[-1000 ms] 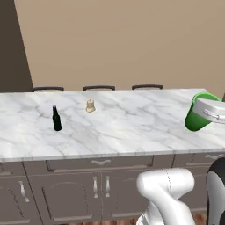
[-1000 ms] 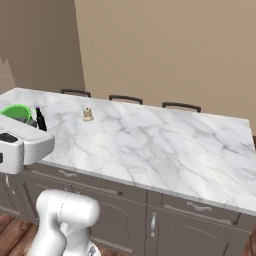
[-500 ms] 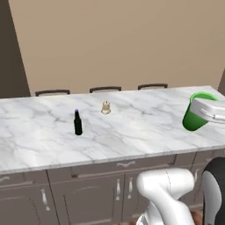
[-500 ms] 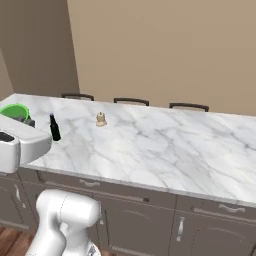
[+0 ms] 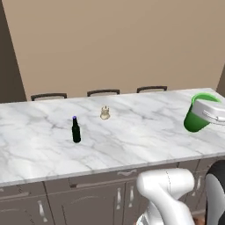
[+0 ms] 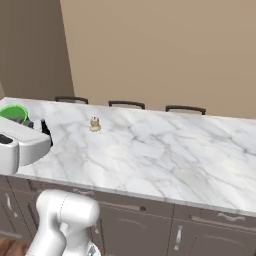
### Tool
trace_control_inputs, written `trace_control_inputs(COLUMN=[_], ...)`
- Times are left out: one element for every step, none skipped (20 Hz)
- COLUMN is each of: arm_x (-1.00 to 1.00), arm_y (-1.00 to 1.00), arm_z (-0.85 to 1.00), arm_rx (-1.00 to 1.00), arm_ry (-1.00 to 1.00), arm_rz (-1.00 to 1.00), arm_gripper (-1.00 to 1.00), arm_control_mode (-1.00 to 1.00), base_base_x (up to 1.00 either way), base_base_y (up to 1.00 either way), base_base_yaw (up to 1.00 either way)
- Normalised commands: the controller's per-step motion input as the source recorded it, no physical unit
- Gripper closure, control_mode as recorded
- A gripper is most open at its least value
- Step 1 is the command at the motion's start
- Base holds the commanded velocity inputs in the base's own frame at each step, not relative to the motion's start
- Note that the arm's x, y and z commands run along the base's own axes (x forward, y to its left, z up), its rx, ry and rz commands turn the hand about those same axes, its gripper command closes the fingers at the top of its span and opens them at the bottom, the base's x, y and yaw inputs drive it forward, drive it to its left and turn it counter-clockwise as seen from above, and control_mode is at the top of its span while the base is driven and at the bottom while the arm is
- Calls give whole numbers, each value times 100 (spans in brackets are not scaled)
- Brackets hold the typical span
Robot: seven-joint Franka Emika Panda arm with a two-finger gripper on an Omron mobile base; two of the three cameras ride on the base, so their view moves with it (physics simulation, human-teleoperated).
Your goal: Open the cabinet directly in front. Then move the beer and the cup to the dining counter with the candle on it.
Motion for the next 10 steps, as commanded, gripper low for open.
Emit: trace_control_inputs(arm_x=[0, 0, 0, 0, 0, 0, 0, 0, 0, 11], arm_y=[0, 0, 0, 0, 0, 0, 0, 0, 0, 0], arm_z=[0, 0, 0, 0, 0, 0, 0, 0, 0, -39], arm_rx=[0, 0, 0, 0, 0, 0, 0, 0, 0, 0], arm_ry=[0, 0, 0, 0, 0, 0, 0, 0, 0, 28], arm_rz=[0, 0, 0, 0, 0, 0, 0, 0, 0, 0], arm_gripper=[100, 100, 100, 100, 100, 100, 100, 100, 100, 100], arm_control_mode=[100, 100, 100, 100, 100, 100, 100, 100, 100, -100], base_base_x=[100, 100, 89, 71, 51, 7, 0, 0, 0, 0], base_base_y=[0, 0, 0, 0, 0, 0, 0, 12, 1, 0], base_base_yaw=[0, 0, 0, 0, 0, 6, 11, 0, 0, 0])
